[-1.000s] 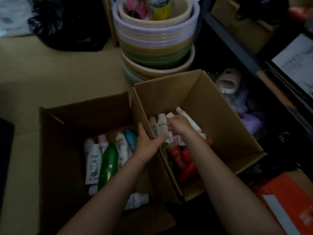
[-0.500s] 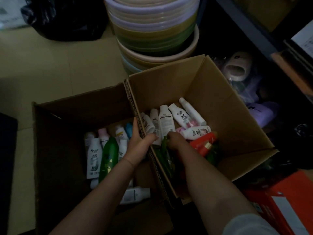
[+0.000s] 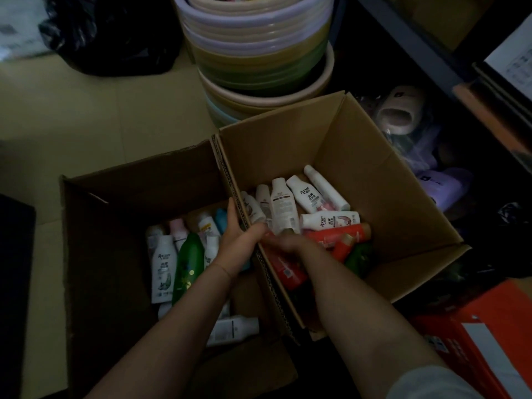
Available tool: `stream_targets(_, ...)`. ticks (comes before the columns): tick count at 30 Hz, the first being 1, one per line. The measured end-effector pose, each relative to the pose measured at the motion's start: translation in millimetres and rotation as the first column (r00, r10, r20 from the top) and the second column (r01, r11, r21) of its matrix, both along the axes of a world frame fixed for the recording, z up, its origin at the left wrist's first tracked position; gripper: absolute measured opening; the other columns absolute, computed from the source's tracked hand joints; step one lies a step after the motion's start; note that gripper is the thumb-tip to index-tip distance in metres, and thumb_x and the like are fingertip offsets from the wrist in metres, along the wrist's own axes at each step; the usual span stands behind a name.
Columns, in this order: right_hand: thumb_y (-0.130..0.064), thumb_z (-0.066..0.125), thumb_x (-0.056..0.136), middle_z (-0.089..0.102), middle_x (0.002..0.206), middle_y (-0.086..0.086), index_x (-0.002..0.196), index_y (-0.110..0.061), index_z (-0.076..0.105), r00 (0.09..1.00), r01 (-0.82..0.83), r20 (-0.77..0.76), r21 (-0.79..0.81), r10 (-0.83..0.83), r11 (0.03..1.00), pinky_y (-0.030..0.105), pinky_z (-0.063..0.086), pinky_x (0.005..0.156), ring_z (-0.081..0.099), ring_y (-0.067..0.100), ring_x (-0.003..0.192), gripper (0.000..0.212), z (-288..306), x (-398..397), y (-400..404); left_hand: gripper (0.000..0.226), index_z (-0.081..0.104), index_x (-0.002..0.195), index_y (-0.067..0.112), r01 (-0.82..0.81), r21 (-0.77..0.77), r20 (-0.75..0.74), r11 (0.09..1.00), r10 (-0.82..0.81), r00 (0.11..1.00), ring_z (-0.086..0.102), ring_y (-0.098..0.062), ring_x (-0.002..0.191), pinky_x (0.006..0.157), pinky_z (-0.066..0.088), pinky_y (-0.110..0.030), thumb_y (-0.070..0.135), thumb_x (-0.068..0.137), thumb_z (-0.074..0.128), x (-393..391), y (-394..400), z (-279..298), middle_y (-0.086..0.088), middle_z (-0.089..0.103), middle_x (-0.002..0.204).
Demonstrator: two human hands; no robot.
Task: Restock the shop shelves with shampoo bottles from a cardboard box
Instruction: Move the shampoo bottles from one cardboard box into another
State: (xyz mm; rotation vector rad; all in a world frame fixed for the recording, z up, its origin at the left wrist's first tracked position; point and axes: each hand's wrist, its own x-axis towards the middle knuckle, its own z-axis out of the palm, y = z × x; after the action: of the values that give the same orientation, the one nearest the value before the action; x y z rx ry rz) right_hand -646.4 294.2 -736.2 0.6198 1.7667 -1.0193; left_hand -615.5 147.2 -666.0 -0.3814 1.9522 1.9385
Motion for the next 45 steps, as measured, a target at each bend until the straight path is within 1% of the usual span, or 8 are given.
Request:
stream_targets(2, -0.078, 0.069, 0.065, 0.058, 0.131, 0.016, 0.142, -0.015, 0.039, 0.988, 0.029, 0.153, -0.005, -0.027, 1.000, 0.049, 0.048, 0.095, 0.059, 0.037, 0.110, 0.104, -14.5, 8.6, 7.3, 0.086, 0.014, 0.157, 0.037, -0.002, 0.002, -0.002, 1.000, 0.002, 1.000, 0.050, -0.015, 0.125, 0.104, 0.044, -0.033, 0.009, 0.092, 0.064, -0.5, 1.2, 2.4, 0.002, 0.044, 0.149)
stream_targets(6, -0.086, 0.078, 0.036, 0.060, 0.129, 0.016, 0.139, -0.019, 0.043, 0.964, 0.139, 0.240, -0.094, -0.113, 0.986, 0.055, 0.045, 0.100, 0.060, 0.038, 0.112, 0.127, -35.7, 1.8, 18.0, 0.090, 0.012, 0.157, 0.039, 0.020, -0.002, 0.022, 1.000, -0.020, 1.000, 0.053, -0.014, 0.121, 0.089, 0.047, -0.023, 0.013, 0.091, 0.067, -0.9, -0.8, -1.1, 0.004, 0.046, 0.147)
stream_targets(18, -0.098, 0.058, 0.045, 0.058, 0.130, 0.014, 0.139, -0.020, 0.043, 0.971, 0.179, 0.175, -0.092, -0.161, 0.980, 0.053, 0.040, 0.105, 0.057, 0.035, 0.117, 0.123, -8.0, 8.8, -4.5, 0.094, 0.010, 0.155, 0.046, 0.013, 0.024, 0.057, 1.000, -0.014, 0.998, 0.051, -0.019, 0.128, 0.108, 0.045, -0.046, 0.024, 0.088, 0.072, -1.1, -3.9, -8.5, 0.005, 0.043, 0.151)
stream_targets(21, -0.086, 0.062, 0.061, 0.062, 0.122, 0.012, 0.139, -0.016, 0.044, 0.976, 0.162, 0.173, -0.150, -0.135, 0.975, 0.046, 0.047, 0.096, 0.060, 0.031, 0.109, 0.106, -1.2, 11.1, -1.7, 0.094, 0.016, 0.151, 0.053, 0.014, 0.020, 0.052, 1.000, -0.015, 0.999, 0.053, -0.018, 0.127, 0.107, 0.046, -0.046, 0.033, 0.079, 0.073, -2.4, -5.0, -13.4, 0.007, 0.047, 0.149)
stream_targets(29, -0.072, 0.081, 0.053, 0.067, 0.117, 0.011, 0.129, -0.023, 0.054, 0.969, 0.245, 0.091, -0.200, -0.231, 0.949, 0.049, 0.050, 0.094, 0.063, 0.032, 0.108, 0.095, -4.3, 17.2, 0.8, 0.099, 0.014, 0.154, 0.047, 0.017, 0.032, 0.047, 0.999, -0.018, 0.999, 0.052, -0.015, 0.130, 0.110, 0.044, -0.044, 0.034, 0.076, 0.073, -4.7, -3.9, -18.3, 0.007, 0.046, 0.150)
stream_targets(33, -0.055, 0.093, 0.036, 0.070, 0.115, 0.012, 0.133, -0.017, 0.053, 0.953, 0.299, 0.137, -0.252, -0.272, 0.920, 0.044, 0.052, 0.088, 0.066, 0.031, 0.106, 0.112, 0.1, 12.7, 2.4, 0.102, 0.011, 0.154, 0.047, 0.028, 0.050, 0.051, 0.998, -0.031, 0.998, 0.058, -0.010, 0.116, 0.101, 0.049, -0.038, 0.031, 0.073, 0.071, -5.2, -4.2, -17.0, 0.014, 0.056, 0.131)
stream_targets(40, -0.028, 0.074, 0.079, 0.069, 0.102, 0.010, 0.124, -0.016, 0.055, 0.913, 0.361, -0.041, -0.381, -0.405, 0.851, 0.038, 0.052, 0.077, 0.067, 0.026, 0.091, 0.050, 49.2, -14.7, -2.7, 0.114, 0.010, 0.154, 0.048, 0.048, 0.084, 0.054, 0.995, -0.052, 0.997, 0.055, -0.017, 0.125, 0.106, 0.047, -0.048, 0.050, 0.063, 0.079, -6.5, -5.0, -16.5, 0.006, 0.048, 0.145)
stream_targets(45, -0.022, 0.062, 0.093, 0.071, 0.081, 0.006, 0.104, -0.013, 0.060, 0.752, 0.412, -0.238, -0.558, -0.615, 0.720, 0.034, 0.058, 0.070, 0.069, 0.019, 0.071, 0.014, 118.9, -33.9, -12.4, 0.120, 0.015, 0.157, 0.038, 0.066, -0.023, 0.091, 0.998, -0.064, 0.994, 0.045, -0.016, 0.135, 0.113, 0.039, -0.045, 0.079, 0.060, 0.073, 3.8, -13.6, 3.3, 0.007, 0.041, 0.153)
